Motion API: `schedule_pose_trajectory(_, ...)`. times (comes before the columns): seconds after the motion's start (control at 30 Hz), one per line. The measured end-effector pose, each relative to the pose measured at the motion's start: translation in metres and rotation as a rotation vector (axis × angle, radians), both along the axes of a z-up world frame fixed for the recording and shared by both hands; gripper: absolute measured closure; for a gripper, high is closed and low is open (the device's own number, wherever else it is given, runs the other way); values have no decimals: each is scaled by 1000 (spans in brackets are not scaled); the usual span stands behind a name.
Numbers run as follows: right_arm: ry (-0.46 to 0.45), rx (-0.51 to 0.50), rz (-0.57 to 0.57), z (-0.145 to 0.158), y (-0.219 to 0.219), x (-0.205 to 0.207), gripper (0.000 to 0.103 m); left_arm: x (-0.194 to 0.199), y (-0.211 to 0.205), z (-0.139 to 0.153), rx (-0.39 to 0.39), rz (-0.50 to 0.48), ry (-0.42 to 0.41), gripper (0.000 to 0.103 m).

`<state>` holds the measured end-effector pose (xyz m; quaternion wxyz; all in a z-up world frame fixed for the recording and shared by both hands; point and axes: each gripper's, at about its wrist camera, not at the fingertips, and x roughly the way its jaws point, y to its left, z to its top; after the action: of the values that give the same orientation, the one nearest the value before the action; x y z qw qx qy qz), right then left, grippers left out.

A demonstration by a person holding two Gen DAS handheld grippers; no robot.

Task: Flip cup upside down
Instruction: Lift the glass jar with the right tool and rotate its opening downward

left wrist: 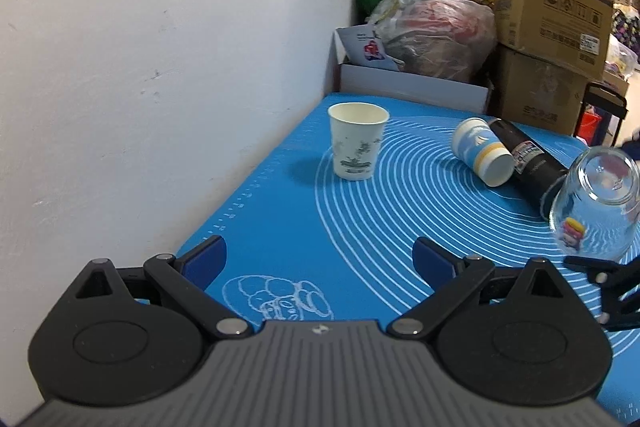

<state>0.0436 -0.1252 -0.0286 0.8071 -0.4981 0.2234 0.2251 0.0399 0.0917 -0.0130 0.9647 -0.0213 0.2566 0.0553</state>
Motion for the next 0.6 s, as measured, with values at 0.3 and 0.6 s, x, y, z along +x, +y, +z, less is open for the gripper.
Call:
schedule_pose_trajectory(0.3, 51, 507, -285, -12, -49, -10, 18, -4, -15, 1, 15, -135, 23, 4)
schedule_pose_trajectory(0.6, 96, 687, -472, -34, -64, 6, 18, -9, -37, -6, 91, -259, 49, 4)
